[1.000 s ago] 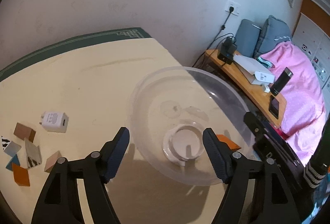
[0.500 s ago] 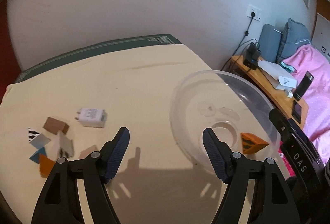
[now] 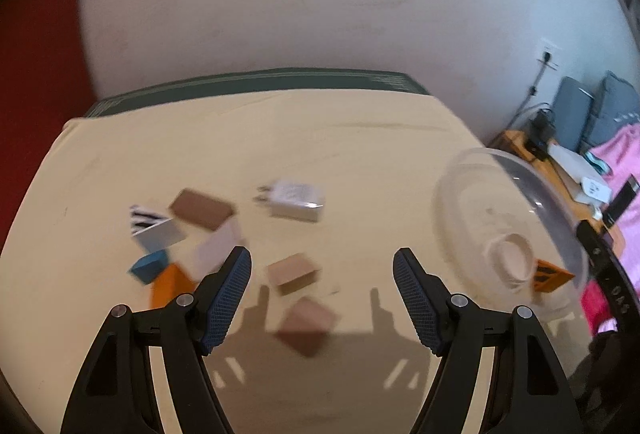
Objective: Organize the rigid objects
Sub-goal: 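Move both grippers back over the remaining blocks on the table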
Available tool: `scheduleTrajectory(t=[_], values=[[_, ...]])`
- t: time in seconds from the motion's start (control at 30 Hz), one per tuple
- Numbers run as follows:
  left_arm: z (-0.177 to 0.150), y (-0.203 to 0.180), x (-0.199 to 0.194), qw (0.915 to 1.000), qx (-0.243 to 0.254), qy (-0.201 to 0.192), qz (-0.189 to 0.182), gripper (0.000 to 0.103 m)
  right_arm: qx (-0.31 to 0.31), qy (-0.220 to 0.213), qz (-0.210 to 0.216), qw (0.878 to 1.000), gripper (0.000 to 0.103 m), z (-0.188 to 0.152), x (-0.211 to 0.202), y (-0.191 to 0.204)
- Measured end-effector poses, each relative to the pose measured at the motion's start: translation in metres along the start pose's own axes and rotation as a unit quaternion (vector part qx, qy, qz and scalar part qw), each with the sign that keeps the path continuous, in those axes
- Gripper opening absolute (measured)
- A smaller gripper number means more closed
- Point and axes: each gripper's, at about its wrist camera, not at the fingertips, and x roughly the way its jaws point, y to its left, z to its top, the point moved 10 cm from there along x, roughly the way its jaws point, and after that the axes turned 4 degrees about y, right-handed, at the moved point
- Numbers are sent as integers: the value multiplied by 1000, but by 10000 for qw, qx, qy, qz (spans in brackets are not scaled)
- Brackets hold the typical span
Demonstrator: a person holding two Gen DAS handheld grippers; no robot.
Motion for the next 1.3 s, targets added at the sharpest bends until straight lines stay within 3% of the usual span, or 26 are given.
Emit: scheduleTrajectory(t=[0.63,0.93,1.3], values=[[-28,124,1,9910,-1057,167,804,76,-487,-51,99,9988,77,-4,-2,21],[-27,128,-3,9913,-1082,77,749,78,-603,-48,62,9982,77,-6,-2,26],[-43,125,1,9933,-896,254,688,82,-636,-59,28,9980,78,-6,-2,29]])
